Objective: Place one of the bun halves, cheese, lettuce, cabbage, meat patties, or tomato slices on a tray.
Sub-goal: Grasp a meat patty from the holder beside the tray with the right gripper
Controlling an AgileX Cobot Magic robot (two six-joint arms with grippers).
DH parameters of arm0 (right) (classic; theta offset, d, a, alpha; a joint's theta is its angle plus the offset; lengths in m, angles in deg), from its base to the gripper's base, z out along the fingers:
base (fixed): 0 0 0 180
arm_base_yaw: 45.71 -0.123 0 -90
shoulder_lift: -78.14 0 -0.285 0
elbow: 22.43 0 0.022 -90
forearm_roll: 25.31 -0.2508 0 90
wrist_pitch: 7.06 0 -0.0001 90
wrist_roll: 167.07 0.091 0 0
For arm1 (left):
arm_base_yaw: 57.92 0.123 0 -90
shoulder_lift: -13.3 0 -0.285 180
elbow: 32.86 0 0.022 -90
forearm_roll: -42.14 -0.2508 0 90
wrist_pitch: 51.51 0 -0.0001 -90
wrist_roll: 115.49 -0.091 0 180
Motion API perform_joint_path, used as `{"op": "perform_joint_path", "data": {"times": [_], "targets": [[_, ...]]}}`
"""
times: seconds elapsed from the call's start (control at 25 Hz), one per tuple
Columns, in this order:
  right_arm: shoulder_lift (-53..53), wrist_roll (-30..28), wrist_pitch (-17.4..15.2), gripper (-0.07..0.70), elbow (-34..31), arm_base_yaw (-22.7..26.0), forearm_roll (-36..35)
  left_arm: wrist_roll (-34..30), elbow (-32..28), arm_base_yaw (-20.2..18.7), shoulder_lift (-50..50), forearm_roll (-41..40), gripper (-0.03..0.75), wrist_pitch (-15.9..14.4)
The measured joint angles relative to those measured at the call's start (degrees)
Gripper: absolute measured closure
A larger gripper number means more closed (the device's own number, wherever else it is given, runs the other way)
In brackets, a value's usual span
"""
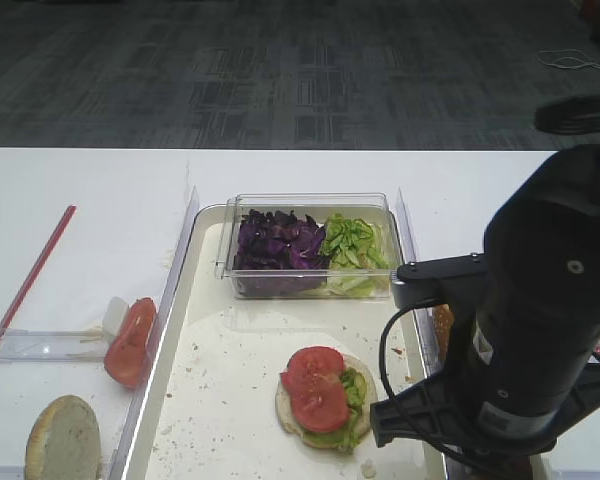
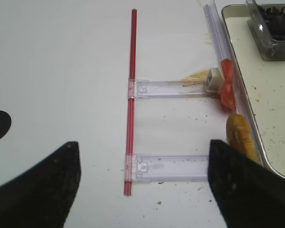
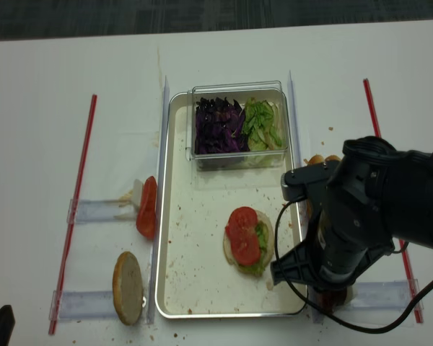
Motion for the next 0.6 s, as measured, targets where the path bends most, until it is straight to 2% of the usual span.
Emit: {"op": "perform_joint_path", "data": {"times": [0.6], "targets": [[1.8, 0.0, -0.46, 0.513, -0.33, 0.0, 0.0, 0.0, 0.0, 0.0, 0.0, 0.0, 0.171, 0.0]]}}
